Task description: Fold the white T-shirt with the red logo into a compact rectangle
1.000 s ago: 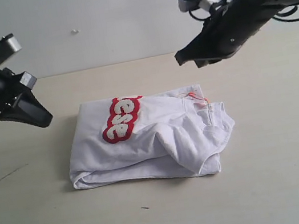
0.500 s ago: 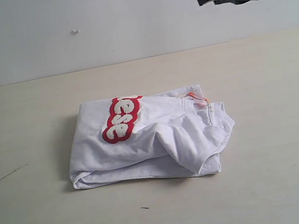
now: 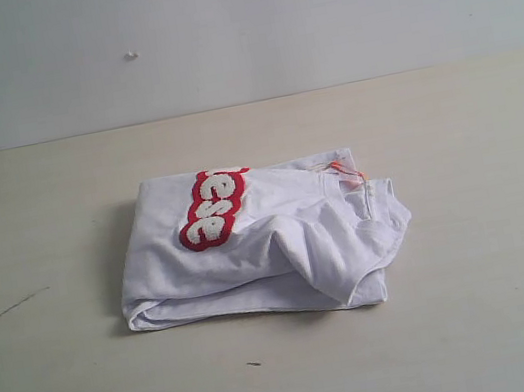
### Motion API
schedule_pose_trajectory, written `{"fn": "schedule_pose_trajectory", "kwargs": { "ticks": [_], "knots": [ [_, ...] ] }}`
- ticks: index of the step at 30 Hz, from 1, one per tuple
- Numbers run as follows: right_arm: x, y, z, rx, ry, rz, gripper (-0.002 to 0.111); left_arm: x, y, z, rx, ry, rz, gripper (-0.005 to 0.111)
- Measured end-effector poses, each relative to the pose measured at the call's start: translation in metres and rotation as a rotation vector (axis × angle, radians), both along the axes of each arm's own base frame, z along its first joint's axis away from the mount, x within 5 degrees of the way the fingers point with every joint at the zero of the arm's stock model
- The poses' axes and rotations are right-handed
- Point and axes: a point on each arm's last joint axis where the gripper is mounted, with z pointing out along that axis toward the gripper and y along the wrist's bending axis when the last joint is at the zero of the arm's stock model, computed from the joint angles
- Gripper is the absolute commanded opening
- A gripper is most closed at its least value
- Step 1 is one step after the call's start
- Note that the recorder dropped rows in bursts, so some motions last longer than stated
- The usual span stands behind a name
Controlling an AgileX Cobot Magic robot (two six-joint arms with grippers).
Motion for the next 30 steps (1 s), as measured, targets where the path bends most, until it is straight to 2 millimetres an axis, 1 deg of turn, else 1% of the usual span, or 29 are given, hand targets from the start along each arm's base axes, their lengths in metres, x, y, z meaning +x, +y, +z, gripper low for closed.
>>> {"fn": "schedule_pose_trajectory", "kwargs": {
  "ticks": [3,9,13,15,17,20,25,30],
  "knots": [
    [-0.024,-0.004,-0.004,0.010,-0.068,-0.006,0.000,-0.017,0.003,-0.008,-0.024,-0.058,0.026,0.000],
    [-0.065,-0.011,-0.011,0.036,-0.188,-0.012,0.000,-0.048,0.008,-0.019,-0.055,-0.170,0.050,0.000],
    [-0.081,-0.013,-0.016,0.043,-0.234,-0.010,0.000,-0.061,0.009,-0.027,-0.061,-0.208,0.051,0.000],
    [-0.088,-0.014,-0.014,0.047,-0.261,-0.009,0.000,-0.066,0.010,-0.028,-0.064,-0.230,0.052,0.000],
    [-0.093,-0.015,-0.013,0.050,-0.279,-0.008,0.000,-0.069,0.010,-0.027,-0.068,-0.246,0.052,0.000],
    [-0.094,-0.015,-0.013,0.058,-0.277,-0.006,0.000,-0.073,0.010,-0.028,-0.070,-0.250,0.045,0.000],
    [-0.093,-0.014,-0.017,0.096,-0.218,0.006,0.000,-0.076,0.007,-0.034,-0.056,-0.184,0.010,0.000],
    [-0.093,-0.013,-0.020,0.108,-0.187,0.012,0.000,-0.077,0.006,-0.036,-0.050,-0.156,-0.004,0.000]
  ]
}}
